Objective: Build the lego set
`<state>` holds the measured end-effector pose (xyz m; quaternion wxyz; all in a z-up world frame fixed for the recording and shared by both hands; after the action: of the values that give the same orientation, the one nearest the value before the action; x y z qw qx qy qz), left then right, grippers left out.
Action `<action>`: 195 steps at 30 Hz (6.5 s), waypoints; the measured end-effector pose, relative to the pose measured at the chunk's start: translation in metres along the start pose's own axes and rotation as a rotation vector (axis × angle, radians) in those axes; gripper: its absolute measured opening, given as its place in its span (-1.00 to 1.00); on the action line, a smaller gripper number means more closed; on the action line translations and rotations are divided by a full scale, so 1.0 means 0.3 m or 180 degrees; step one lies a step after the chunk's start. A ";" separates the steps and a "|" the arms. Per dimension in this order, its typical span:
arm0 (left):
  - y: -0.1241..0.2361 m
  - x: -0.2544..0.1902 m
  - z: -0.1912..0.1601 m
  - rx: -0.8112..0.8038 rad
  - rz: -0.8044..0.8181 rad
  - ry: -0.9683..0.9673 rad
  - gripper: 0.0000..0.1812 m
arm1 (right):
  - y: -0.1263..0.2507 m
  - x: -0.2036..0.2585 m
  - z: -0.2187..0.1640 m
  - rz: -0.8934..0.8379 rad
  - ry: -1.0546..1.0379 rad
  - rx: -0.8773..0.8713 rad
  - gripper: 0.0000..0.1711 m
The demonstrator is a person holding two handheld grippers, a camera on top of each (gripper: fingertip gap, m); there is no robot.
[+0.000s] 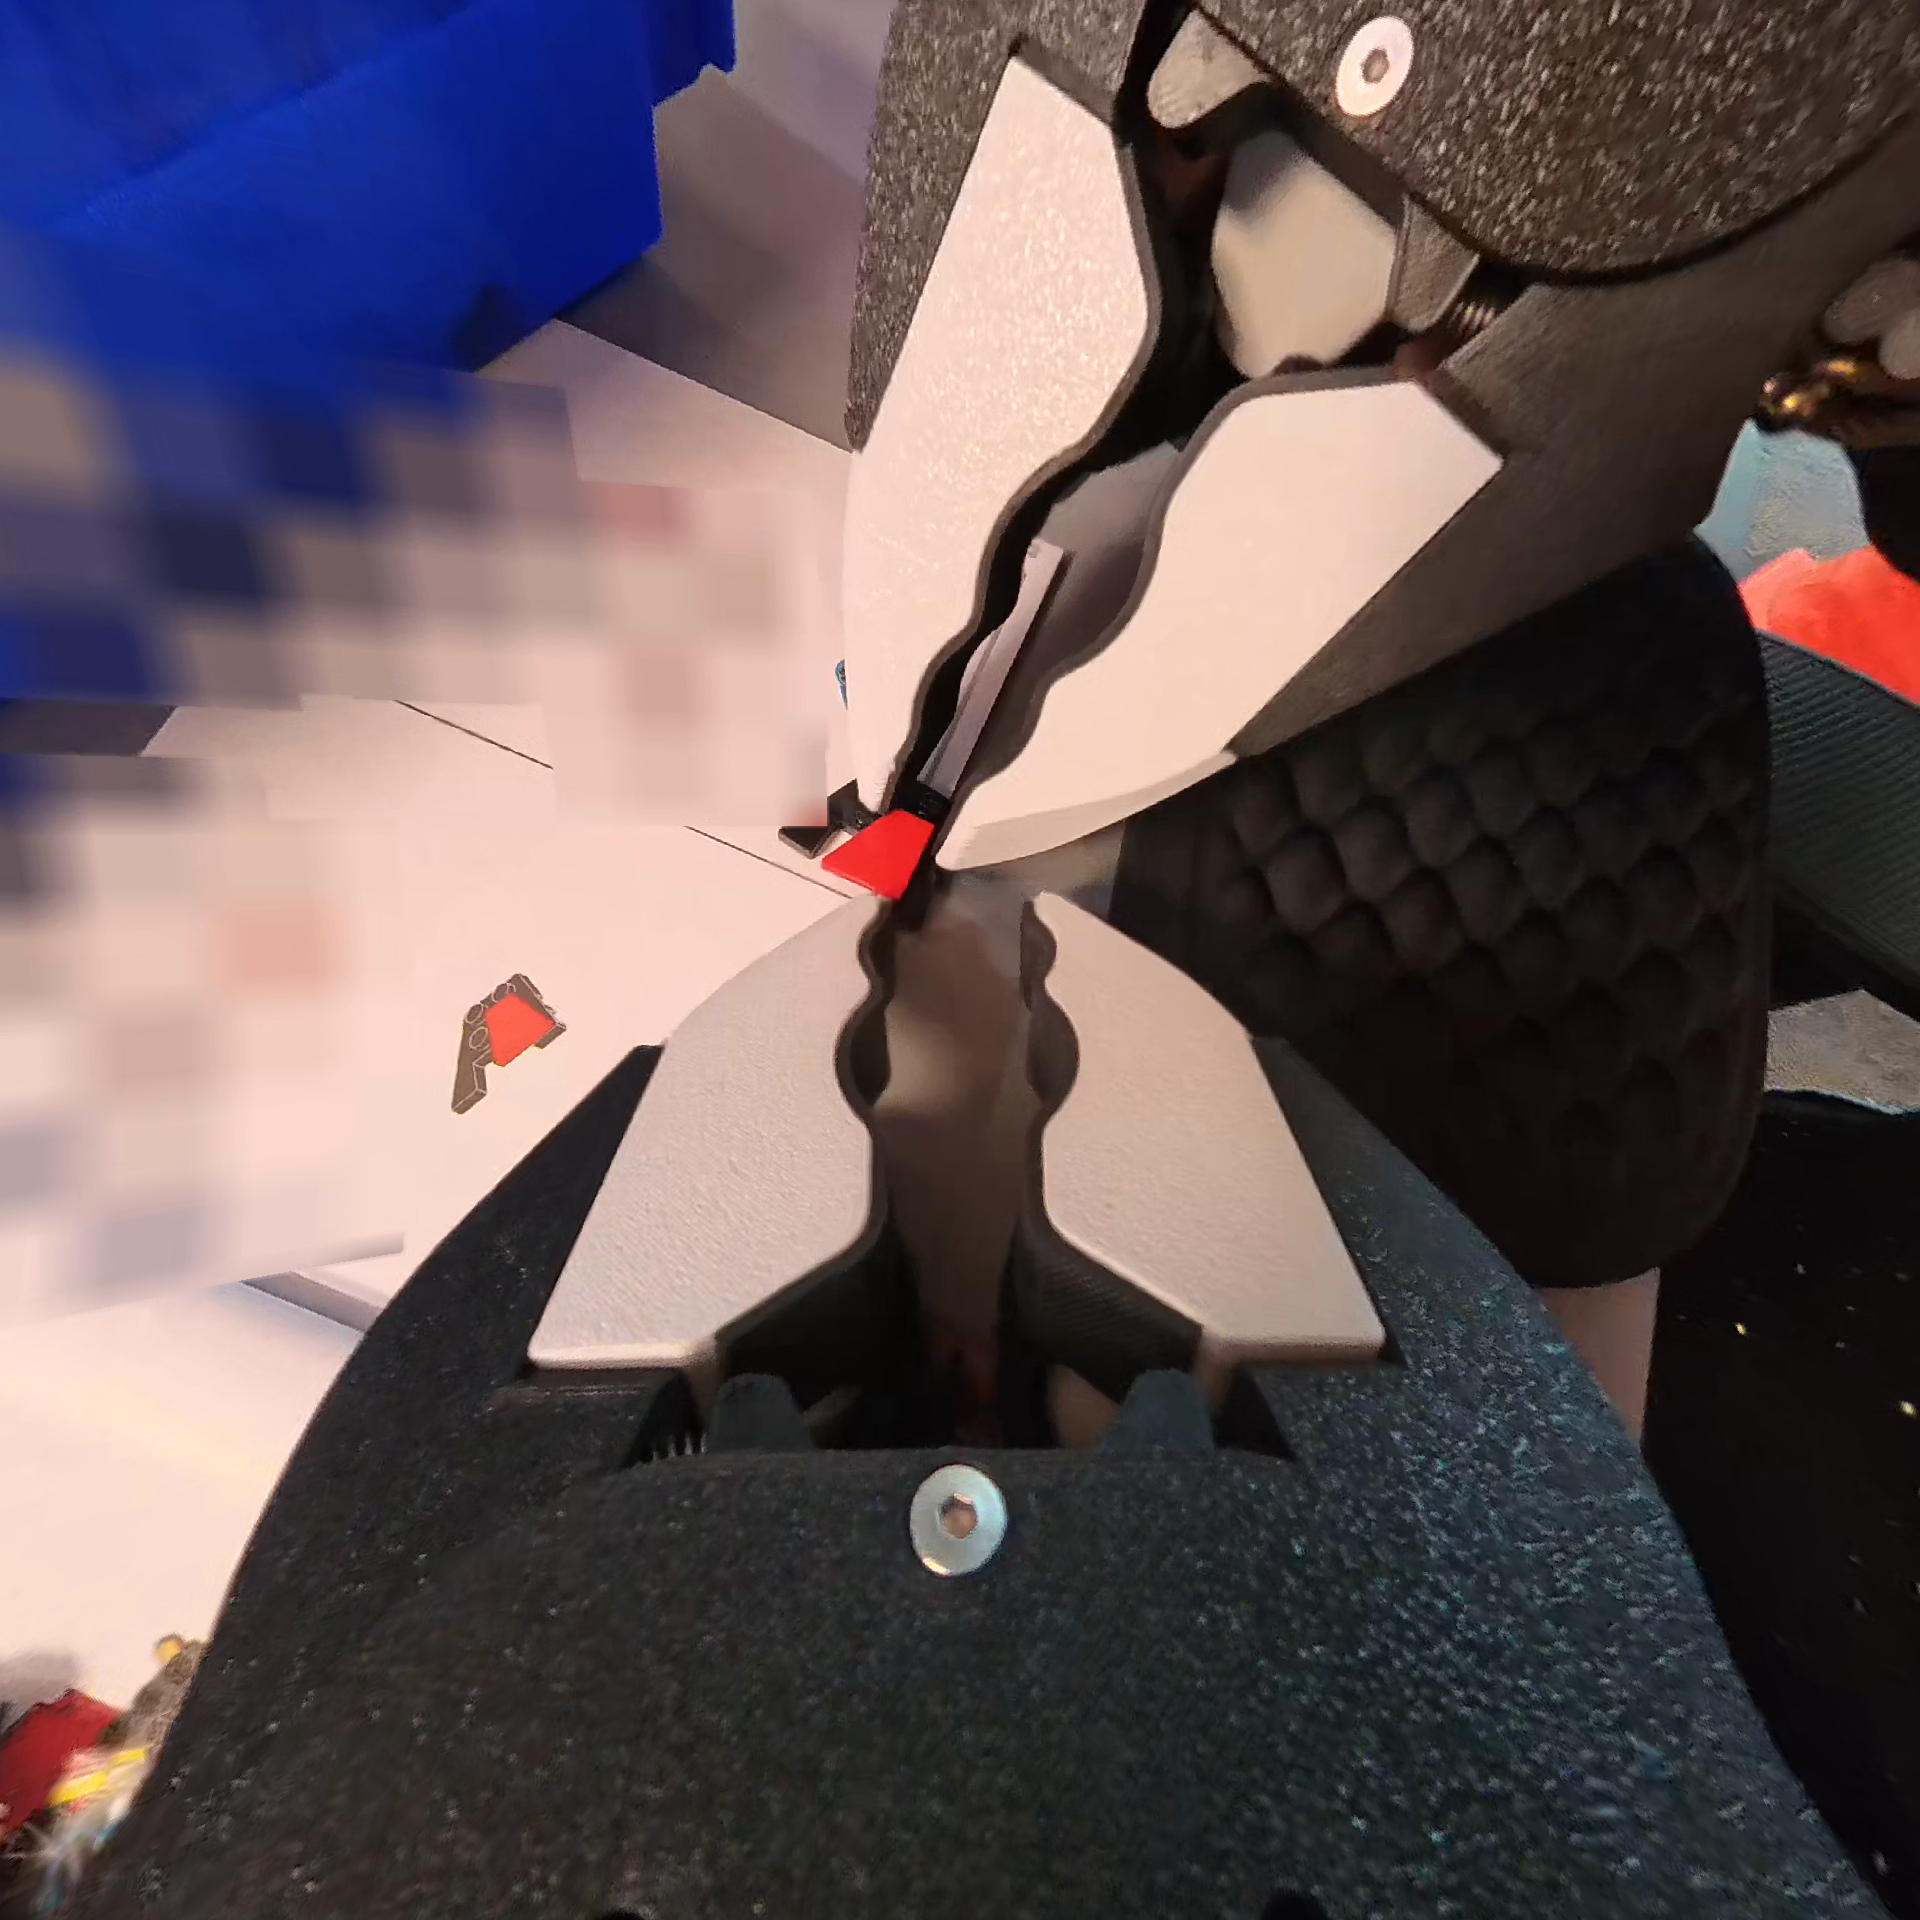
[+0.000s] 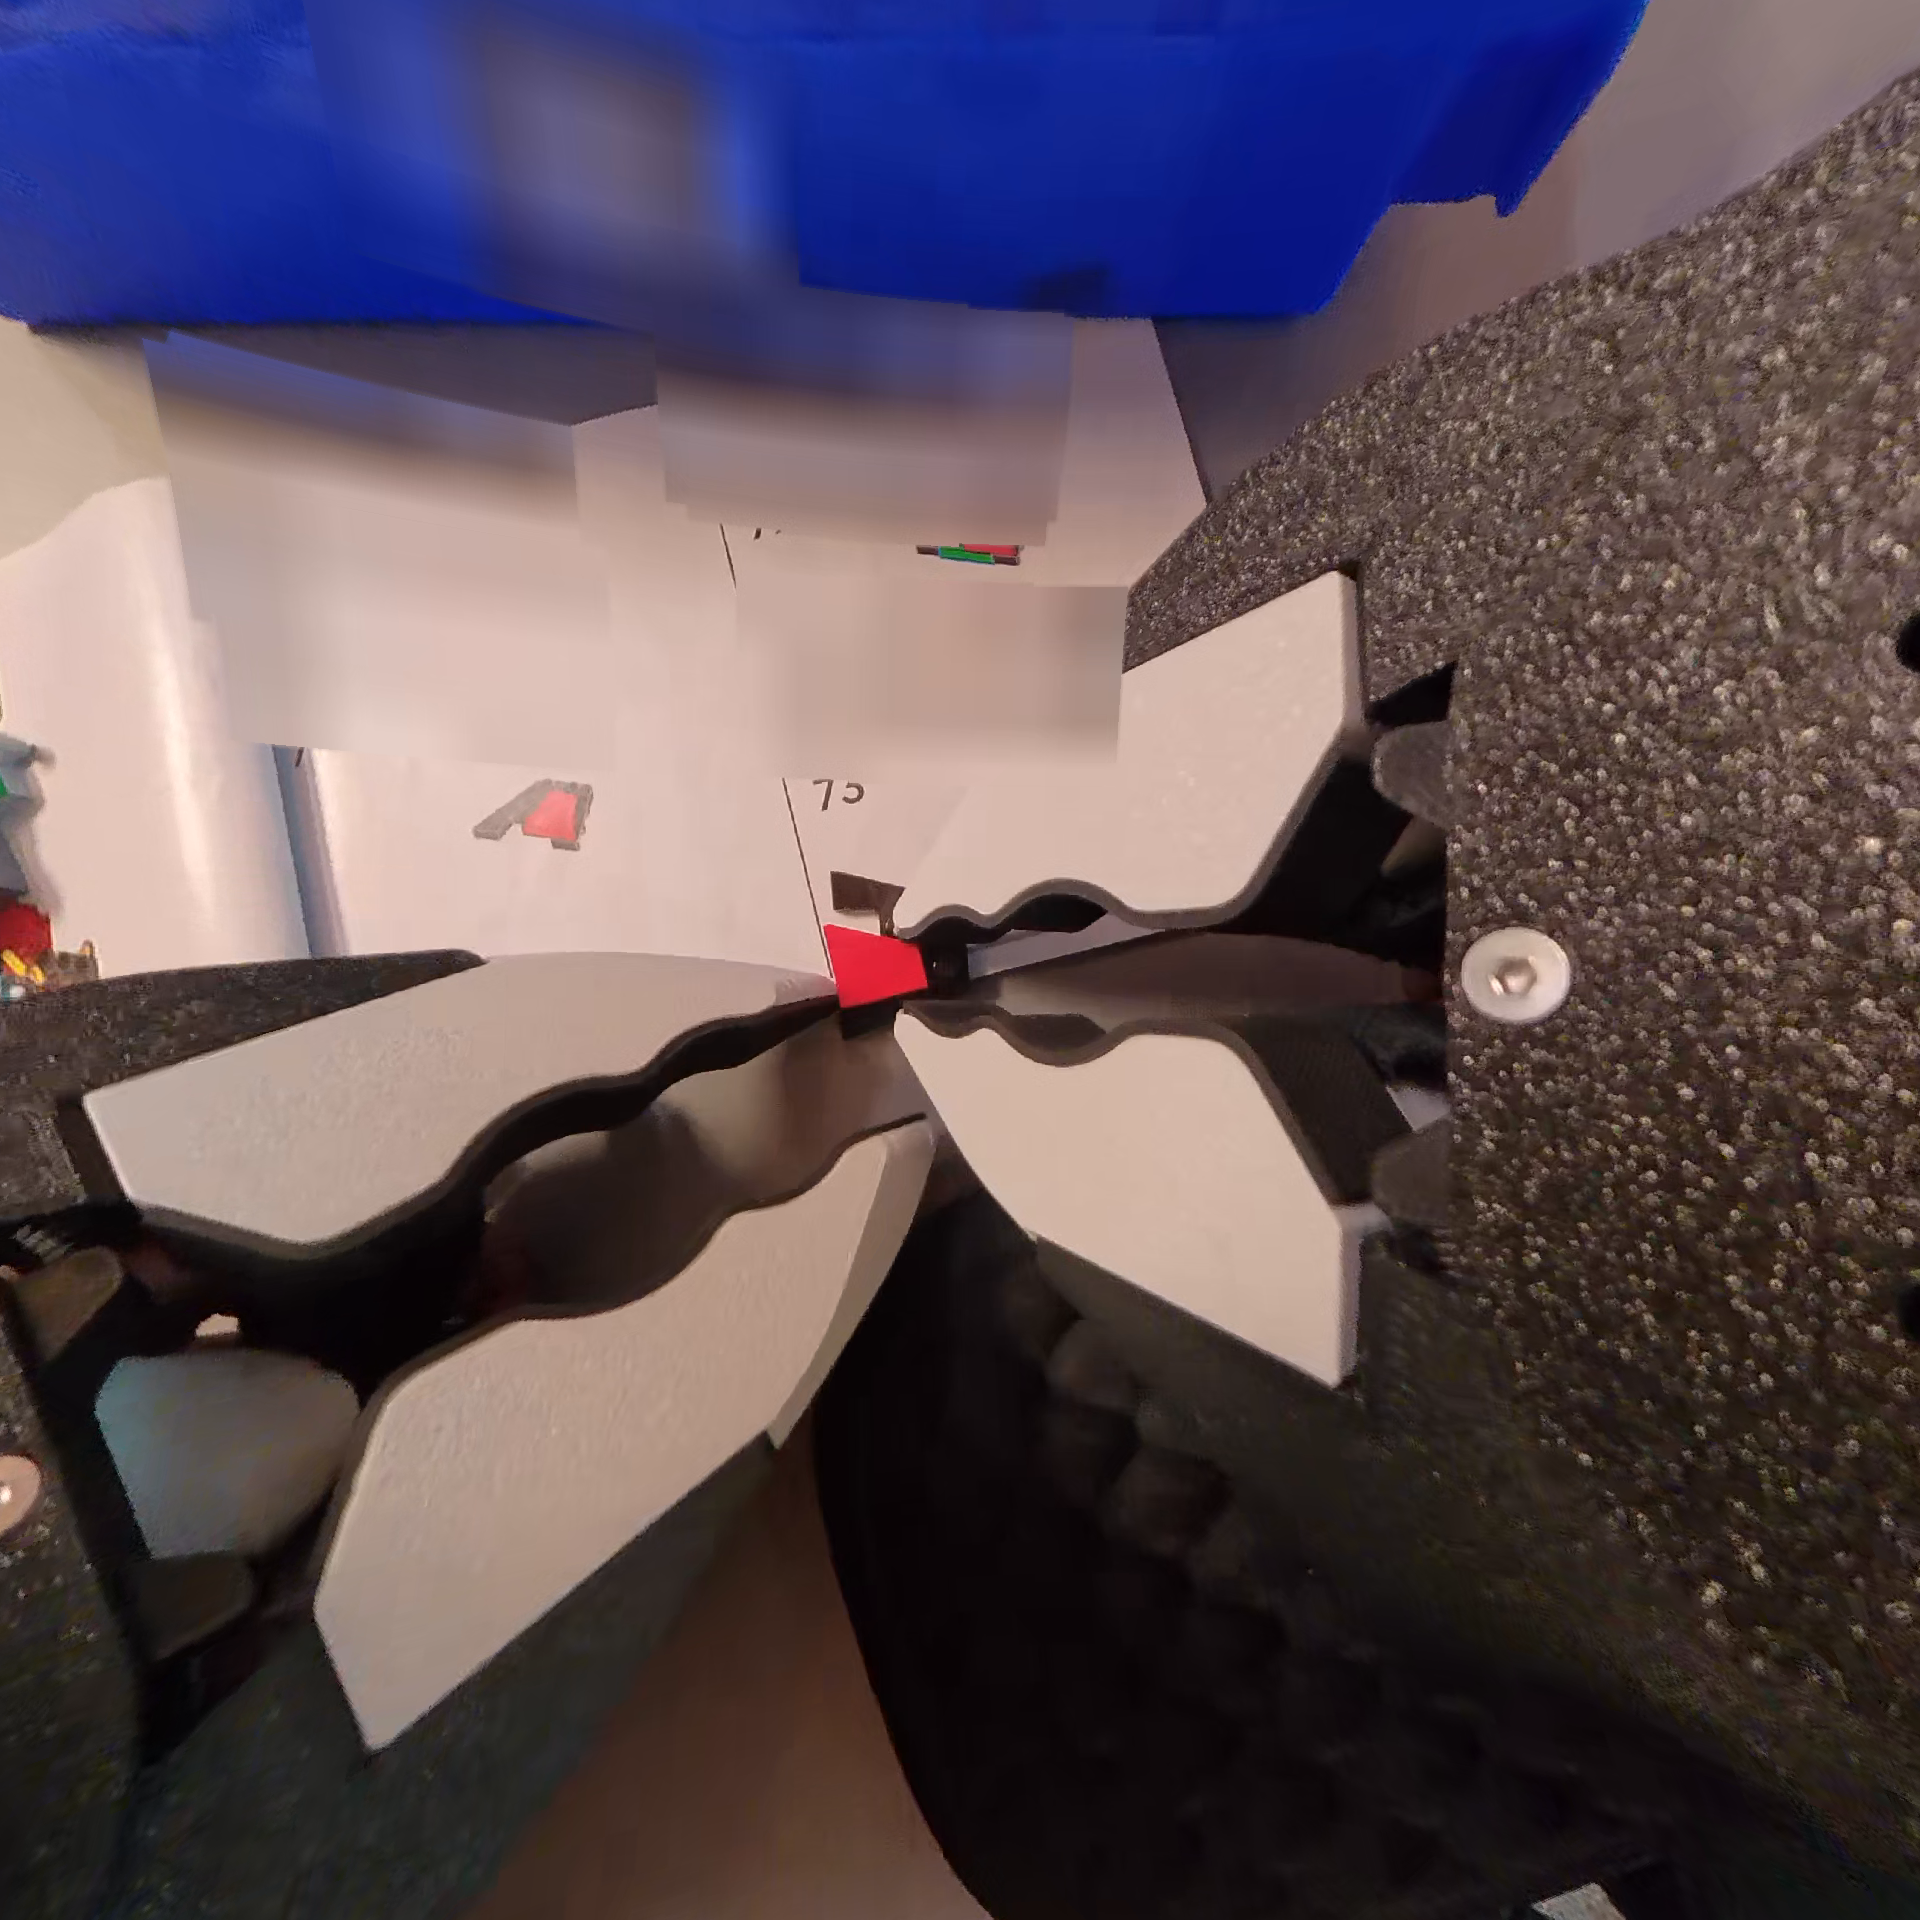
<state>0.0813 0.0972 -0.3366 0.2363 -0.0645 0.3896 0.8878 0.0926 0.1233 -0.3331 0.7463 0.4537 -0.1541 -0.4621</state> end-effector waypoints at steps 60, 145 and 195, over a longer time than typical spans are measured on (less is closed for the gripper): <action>-0.027 0.020 0.026 0.0075 -0.0138 -0.0670 -0.53 | -0.011 -0.041 -0.021 0.0177 0.0013 -0.0385 -0.70; 0.189 0.079 0.050 -0.0751 0.0323 -0.0722 -0.59 | -0.030 -0.094 -0.008 0.0445 0.0214 -0.0762 -0.72; 0.149 -0.021 -0.020 -0.0716 -0.0315 -0.1153 -0.92 | 0.016 -0.064 -0.072 -0.0171 -0.0039 -0.0874 -0.69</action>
<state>0.0653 0.0644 -0.3093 0.3370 0.0510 0.2357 0.9101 0.0991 0.1516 -0.3372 0.7878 0.3484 -0.0817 -0.5013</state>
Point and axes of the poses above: each gripper's, where its closed fingertips meet, y back along the fingers, z out of its top, x = y × z across the jaws, the point moved 2 cm from there along y, back along the fingers, and after that the axes turned 12 degrees about y, right-handed, at the moved point
